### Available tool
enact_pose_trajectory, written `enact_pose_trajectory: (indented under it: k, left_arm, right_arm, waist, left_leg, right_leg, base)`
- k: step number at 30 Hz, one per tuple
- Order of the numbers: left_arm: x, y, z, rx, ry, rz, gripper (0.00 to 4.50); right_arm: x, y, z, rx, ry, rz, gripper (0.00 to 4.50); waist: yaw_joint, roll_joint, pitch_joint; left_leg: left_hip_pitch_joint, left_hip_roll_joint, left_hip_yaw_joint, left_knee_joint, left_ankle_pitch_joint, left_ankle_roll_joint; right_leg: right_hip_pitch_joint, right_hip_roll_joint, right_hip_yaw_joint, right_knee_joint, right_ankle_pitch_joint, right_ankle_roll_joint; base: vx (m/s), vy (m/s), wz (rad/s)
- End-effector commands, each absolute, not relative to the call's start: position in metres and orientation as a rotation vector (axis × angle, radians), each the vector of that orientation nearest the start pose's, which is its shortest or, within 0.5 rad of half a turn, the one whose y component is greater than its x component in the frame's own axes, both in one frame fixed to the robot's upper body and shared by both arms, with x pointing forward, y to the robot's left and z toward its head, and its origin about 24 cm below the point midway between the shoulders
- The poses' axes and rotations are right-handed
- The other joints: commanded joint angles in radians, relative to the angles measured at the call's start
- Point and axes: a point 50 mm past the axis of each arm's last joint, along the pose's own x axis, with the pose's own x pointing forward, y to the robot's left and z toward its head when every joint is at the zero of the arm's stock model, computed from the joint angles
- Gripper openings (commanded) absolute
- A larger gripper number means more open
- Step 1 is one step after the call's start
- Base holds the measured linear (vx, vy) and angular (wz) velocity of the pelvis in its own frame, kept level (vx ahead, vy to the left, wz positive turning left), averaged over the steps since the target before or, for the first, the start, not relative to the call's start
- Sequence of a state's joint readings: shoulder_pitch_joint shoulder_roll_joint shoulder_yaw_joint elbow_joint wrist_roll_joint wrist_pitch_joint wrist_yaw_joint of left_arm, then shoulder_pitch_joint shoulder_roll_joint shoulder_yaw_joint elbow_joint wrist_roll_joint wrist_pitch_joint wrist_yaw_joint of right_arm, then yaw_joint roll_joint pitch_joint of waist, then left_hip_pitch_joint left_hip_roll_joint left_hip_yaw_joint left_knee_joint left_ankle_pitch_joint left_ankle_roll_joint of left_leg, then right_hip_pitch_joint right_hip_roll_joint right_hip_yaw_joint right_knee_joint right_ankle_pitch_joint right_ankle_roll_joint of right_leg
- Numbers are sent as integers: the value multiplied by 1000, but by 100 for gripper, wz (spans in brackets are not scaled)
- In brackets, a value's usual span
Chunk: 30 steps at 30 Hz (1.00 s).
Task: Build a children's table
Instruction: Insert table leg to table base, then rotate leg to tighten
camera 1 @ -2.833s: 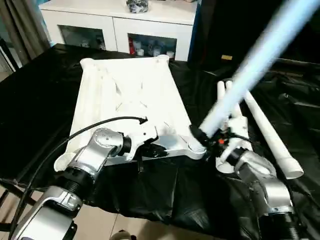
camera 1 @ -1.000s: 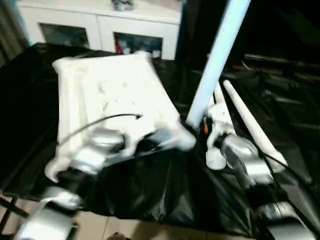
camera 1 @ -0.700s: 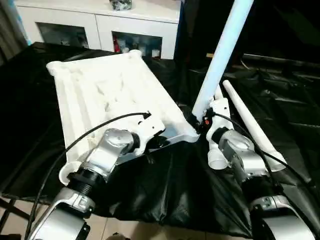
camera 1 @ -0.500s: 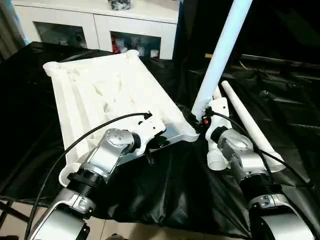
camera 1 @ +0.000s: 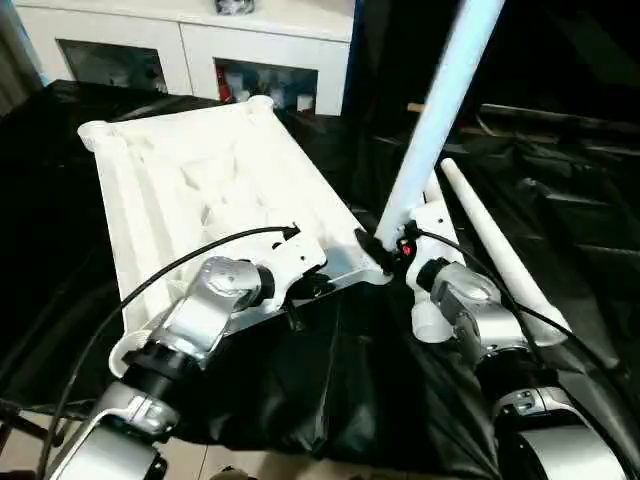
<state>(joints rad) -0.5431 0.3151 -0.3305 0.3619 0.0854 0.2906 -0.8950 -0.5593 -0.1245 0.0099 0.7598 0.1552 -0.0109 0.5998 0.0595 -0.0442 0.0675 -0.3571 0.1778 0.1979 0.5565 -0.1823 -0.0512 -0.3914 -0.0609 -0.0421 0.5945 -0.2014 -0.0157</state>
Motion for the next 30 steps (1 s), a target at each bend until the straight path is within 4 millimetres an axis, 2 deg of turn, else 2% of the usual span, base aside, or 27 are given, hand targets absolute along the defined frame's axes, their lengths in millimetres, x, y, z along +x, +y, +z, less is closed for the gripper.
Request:
enact_pose_trajectory:
  k: [1, 2, 3, 5, 6, 10, 13, 17, 20, 28, 30]
  left_arm:
    - [313, 107, 56, 517, 402, -1128, 0]
    - [311, 112, 59, 534, 378, -1178, 0]
    - [310, 113, 59, 535, 371, -1194, 0]
    - [305, 118, 61, 542, 354, -1267, 0]
    - [303, 120, 62, 545, 354, -1287, 0]
    - [299, 129, 62, 564, 357, -1350, 0]
    - [298, 140, 61, 582, 380, -1391, 0]
    - [294, 150, 60, 598, 410, -1429, 0]
    - [293, 155, 58, 604, 427, -1448, 0]
    - [289, 162, 55, 612, 453, -1488, 0]
    - [289, 162, 54, 604, 455, -1488, 0]
  right_arm:
    - [330, -114, 24, 25, 248, 749, 377]
    - [327, -119, 26, -41, 245, 808, 386]
    - [326, -120, 26, -53, 245, 825, 386]
    - [322, -126, 28, -92, 246, 905, 386]
    - [321, -127, 29, -97, 241, 930, 386]
    - [314, -130, 36, -118, 220, 1046, 386]
    - [307, -131, 40, -147, 223, 1165, 386]
    - [301, -132, 41, -170, 238, 1258, 386]
    - [296, -132, 40, -177, 258, 1310, 386]
    - [289, -130, 37, -153, 287, 1380, 318]
    - [286, -128, 36, -142, 293, 1391, 314]
  waist:
    - [4, 6, -46]
    - [6, 8, -55]
    - [5, 9, -59]
    - [3, 10, -58]
    - [1, 9, -57]
    - [4, 10, -55]
    - [9, 14, -51]
    - [13, 14, -49]
    - [18, 12, -49]
    - [30, 12, -53]
    - [31, 12, -55]
  left_leg:
    - [9, 61, -26, -66, -223, 28]
    - [1, 60, -26, -58, -127, 53]
    - [0, 57, -22, -50, -68, 78]
    - [-2, 56, -20, -46, -36, 108]
    - [-1, 58, -19, -45, -41, 119]
    - [4, 62, -19, -47, -76, 120]
    - [7, 67, -16, -50, -109, 100]
    - [7, 68, -16, -51, -141, 74]
    - [7, 67, -15, -49, -137, 70]
    - [9, 67, -14, -45, -116, 64]
    - [9, 67, -14, -44, -110, 65]
  right_leg:
    - [27, -89, 55, -75, -171, -210]
    - [38, -87, 51, -56, -40, -229]
    - [38, -81, 48, -43, 71, -245]
    - [40, -78, 46, -36, 160, -266]
    - [41, -80, 46, -34, 172, -277]
    - [42, -80, 45, -39, 115, -283]
    - [38, -80, 44, -42, 46, -281]
    - [36, -82, 45, -45, -17, -270]
    - [36, -81, 46, -44, -27, -264]
    - [35, -82, 46, -38, -9, -266]
    - [36, -83, 46, -36, 1, -269]
  base:
    - [0, 0, 0]
    - [0, 0, 0]
    - [0, 0, 0]
    - [0, 0, 0]
    - [0, 0, 0]
    - [0, 0, 0]
    - [0, 0, 0]
    - [0, 0, 0]
    - [0, 0, 0]
    - [0, 0, 0]
    - [0, 0, 0]
